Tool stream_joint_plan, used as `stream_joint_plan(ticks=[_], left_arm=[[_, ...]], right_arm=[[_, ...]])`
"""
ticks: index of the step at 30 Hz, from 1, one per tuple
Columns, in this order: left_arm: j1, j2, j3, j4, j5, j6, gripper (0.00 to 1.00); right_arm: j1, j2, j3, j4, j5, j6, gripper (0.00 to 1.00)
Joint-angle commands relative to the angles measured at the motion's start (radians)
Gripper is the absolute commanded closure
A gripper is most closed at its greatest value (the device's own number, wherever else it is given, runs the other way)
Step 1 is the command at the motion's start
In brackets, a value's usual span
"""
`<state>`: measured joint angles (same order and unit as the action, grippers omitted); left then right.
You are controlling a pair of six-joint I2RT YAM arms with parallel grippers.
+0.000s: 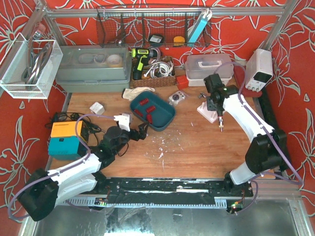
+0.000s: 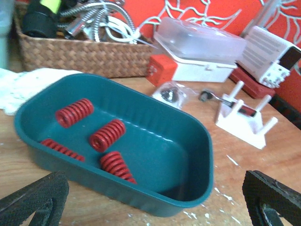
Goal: Install the large spring
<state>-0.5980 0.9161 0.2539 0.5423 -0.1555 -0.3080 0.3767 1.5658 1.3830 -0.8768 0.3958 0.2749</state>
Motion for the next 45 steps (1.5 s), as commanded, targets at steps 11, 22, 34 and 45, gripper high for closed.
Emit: stream_joint_plan(ticks=[11, 22, 34, 45], left_arm=[[-0.044, 0.065, 0.025, 0.130, 0.276, 0.071, 0.00], [-0.053, 0.055, 0.023, 0.121, 0.239, 0.080, 0.00], [-0.052, 0.049, 0.023, 0.116, 0.226, 0.075, 0.00], [-0.052, 0.047, 0.029, 0.092, 0.184, 0.072, 0.00]], right_arm=[[-0.297, -0.001, -0.206, 0.084, -0.120, 0.389, 1.00], [-0.378, 0.205, -0.213, 0.161, -0.147, 0.391, 0.76], [-0.383, 0.210, -0.228, 0.188, -0.128, 0.403, 0.47], [-0.383, 0.078, -0.215, 0.164, -0.128, 0.358, 0.42]])
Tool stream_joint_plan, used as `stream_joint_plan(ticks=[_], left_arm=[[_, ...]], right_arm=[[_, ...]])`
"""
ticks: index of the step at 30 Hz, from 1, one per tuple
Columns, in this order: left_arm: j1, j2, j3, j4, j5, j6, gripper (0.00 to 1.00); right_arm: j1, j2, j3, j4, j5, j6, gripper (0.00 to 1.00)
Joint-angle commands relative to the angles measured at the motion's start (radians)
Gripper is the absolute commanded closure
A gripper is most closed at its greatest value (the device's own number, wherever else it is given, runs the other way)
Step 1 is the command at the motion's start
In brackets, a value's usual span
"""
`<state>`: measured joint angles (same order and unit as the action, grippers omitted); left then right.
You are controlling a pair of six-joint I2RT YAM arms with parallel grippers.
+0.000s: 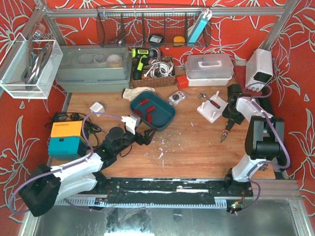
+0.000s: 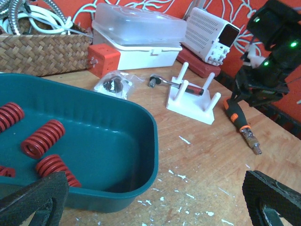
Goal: Install the large spring
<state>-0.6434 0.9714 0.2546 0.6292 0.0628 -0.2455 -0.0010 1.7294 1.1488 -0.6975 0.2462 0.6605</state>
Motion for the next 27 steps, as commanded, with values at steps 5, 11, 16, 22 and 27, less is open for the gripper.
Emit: stream_joint_plan(ticks=[5, 11, 16, 22, 27], left_arm=[[-0.007, -0.017, 0.026, -0.023, -0.123, -0.003, 0.00], [-0.007, 0.004, 0.030, -0.039, -0.219, -0.019, 0.00], [-0.007, 0.010, 0.065, -0.086, -0.243, -0.030, 0.00], [-0.007, 0.041, 0.048, -0.054, -0.220, -0.016, 0.00], [-0.007, 0.047, 0.045, -0.039, -0.188, -0.006, 0.00]], right_arm=[[0.007, -0.183, 0.017, 0.074, -0.085, -0.145, 0.45], [0.051, -0.275, 0.002, 0.230, -0.259, -0.347, 0.48], [0.075, -0.210, 0.098, 0.205, -0.278, -0.455, 0.53], [0.084, -0.098, 0.192, 0.145, -0.292, -0.590, 0.67], [0.083, 0.024, 0.285, 0.079, -0.321, -0.655, 0.71]])
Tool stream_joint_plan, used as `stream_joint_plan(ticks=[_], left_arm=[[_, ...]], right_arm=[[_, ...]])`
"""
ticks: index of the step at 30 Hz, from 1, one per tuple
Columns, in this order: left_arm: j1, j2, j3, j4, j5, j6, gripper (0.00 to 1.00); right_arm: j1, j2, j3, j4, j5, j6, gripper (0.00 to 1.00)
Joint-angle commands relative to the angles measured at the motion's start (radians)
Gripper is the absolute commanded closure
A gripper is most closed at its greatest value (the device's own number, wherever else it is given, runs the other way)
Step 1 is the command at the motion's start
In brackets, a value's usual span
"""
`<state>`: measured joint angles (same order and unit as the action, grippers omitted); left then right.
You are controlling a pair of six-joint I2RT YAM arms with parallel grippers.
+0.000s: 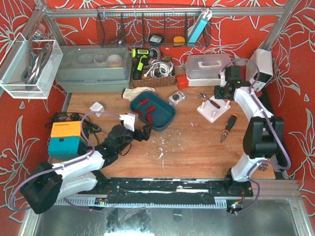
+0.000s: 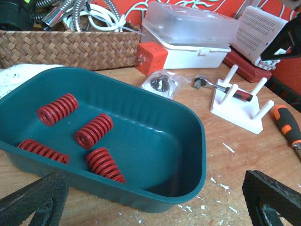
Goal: Install the large spring
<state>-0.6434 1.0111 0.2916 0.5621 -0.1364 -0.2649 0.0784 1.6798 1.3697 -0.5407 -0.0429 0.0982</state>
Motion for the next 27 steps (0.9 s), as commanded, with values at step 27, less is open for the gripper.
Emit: stream_joint_plan(ticks=[27], left_arm=[[-0.007, -0.014, -0.011, 0.061, 0.065, 0.027, 0.00]], right_arm=[[0.108, 0.526, 0.560, -0.361, 0.048, -0.364, 0.69]])
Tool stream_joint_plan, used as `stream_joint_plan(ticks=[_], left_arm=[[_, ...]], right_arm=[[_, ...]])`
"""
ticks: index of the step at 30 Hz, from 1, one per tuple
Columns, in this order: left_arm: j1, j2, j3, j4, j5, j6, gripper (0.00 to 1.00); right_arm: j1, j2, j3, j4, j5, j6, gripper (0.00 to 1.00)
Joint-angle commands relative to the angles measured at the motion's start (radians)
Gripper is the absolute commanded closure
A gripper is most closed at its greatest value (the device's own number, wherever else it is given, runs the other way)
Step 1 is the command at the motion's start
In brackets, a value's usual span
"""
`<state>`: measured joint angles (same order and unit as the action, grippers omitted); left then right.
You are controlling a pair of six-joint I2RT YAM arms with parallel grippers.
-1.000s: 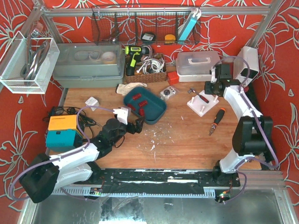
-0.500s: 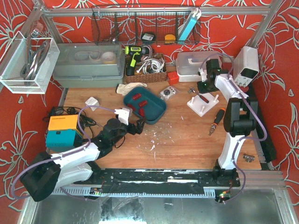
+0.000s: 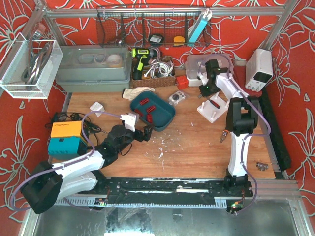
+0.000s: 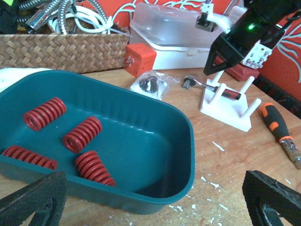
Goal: Install the large spring
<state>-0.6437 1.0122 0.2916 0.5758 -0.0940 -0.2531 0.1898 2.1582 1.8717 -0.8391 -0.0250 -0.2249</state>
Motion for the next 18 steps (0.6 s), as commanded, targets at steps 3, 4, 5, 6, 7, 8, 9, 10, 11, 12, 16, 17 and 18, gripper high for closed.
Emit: stream_joint_plan(ticks=[3, 4, 5, 6, 7, 8, 9, 10, 11, 12, 16, 17, 18], left_arm=[[-0.007, -0.014, -0.017, 0.053, 0.022, 0.014, 0.00], [-0.007, -0.014, -0.017, 0.053, 0.023, 0.013, 0.00], [-0.007, -0.014, -0.017, 0.055, 0.025, 0.012, 0.00], [-0.007, -0.014, -0.017, 0.057, 0.028, 0.011, 0.00], [-0.007, -0.014, -0.016, 0.059, 0.031, 0.011, 0.00], [-0.007, -0.014, -0.017, 0.058, 0.033, 0.009, 0.00], [-0.007, -0.014, -0.014, 0.060, 0.035, 0.009, 0.00], [-0.007, -0.015, -0.014, 0.060, 0.036, 0.009, 0.00], [-0.007, -0.013, -0.013, 0.060, 0.036, 0.010, 0.00], [-0.007, -0.012, -0.013, 0.060, 0.036, 0.010, 0.00], [-0.007, -0.014, -0.013, 0.059, 0.035, 0.011, 0.00], [-0.007, -0.014, -0.014, 0.059, 0.034, 0.012, 0.00], [-0.007, -0.014, -0.014, 0.059, 0.033, 0.011, 0.00]], right_arm=[[-0.003, 0.075, 0.073, -0.068, 0.042, -0.051, 0.68], [-0.003, 0.081, 0.078, -0.070, 0.045, -0.056, 0.67], [-0.003, 0.086, 0.081, -0.070, 0.043, -0.061, 0.67], [-0.004, 0.092, 0.084, -0.068, 0.045, -0.064, 0.67], [-0.004, 0.096, 0.091, -0.070, 0.046, -0.070, 0.67], [-0.003, 0.106, 0.100, -0.075, 0.048, -0.072, 0.67], [-0.003, 0.117, 0.111, -0.081, 0.053, -0.075, 0.67], [-0.003, 0.130, 0.124, -0.090, 0.060, -0.078, 0.67], [-0.004, 0.140, 0.137, -0.099, 0.065, -0.082, 0.67], [-0.003, 0.153, 0.148, -0.104, 0.070, -0.086, 0.67], [-0.003, 0.184, 0.183, -0.108, 0.079, -0.097, 0.67], [-0.004, 0.189, 0.191, -0.112, 0.079, -0.097, 0.67], [-0.004, 0.195, 0.197, -0.115, 0.080, -0.099, 0.67]])
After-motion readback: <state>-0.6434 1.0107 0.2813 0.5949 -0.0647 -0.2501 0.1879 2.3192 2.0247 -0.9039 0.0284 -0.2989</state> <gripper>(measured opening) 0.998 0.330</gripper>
